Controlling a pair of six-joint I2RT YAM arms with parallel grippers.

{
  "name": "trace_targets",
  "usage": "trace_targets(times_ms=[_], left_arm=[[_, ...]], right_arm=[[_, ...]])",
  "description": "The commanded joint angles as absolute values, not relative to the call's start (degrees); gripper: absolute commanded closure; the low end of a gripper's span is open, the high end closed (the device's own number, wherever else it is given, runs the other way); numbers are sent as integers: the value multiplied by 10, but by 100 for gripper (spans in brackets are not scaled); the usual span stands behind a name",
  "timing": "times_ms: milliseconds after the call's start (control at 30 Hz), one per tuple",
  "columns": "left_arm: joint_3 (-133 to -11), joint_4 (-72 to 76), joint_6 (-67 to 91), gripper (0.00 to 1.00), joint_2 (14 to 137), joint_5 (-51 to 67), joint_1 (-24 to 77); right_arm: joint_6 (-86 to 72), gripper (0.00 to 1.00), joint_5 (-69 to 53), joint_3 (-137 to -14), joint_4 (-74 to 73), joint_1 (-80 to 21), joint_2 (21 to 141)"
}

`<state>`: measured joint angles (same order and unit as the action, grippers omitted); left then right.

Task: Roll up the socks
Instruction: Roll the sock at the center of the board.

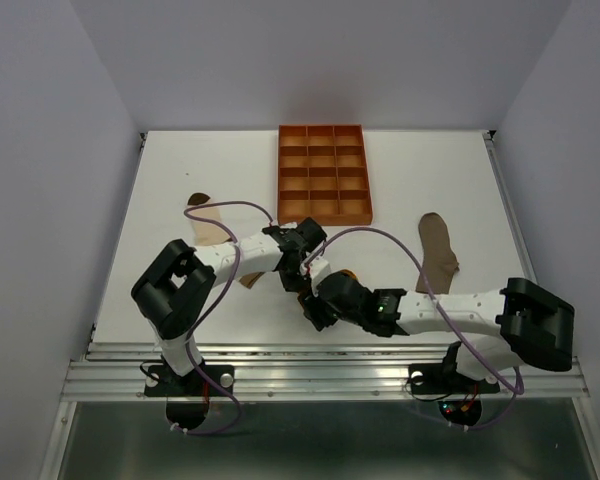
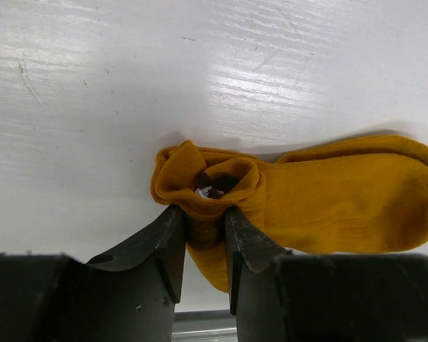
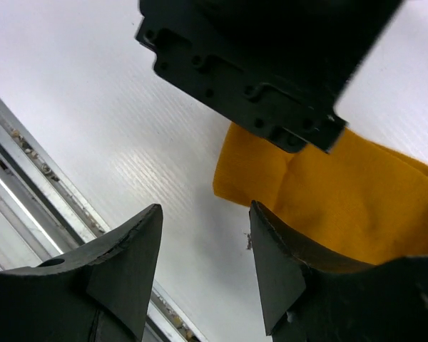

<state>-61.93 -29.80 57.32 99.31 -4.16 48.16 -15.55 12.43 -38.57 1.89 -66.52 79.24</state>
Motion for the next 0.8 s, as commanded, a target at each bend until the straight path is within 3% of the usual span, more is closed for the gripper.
trace_targets(times_ms=[0,433,767], left_arm=[[-604,-423,559,75,1034,-60,488],[-599,-427,559,74,1036,-39,490],[-595,-424,559,73,1033,-31,490]], right_arm=[[-118,43,226,-430,26,-708,821],[-74,41,376,-475,38,-780,899],[-58,41,400,-493,25,-786,936]])
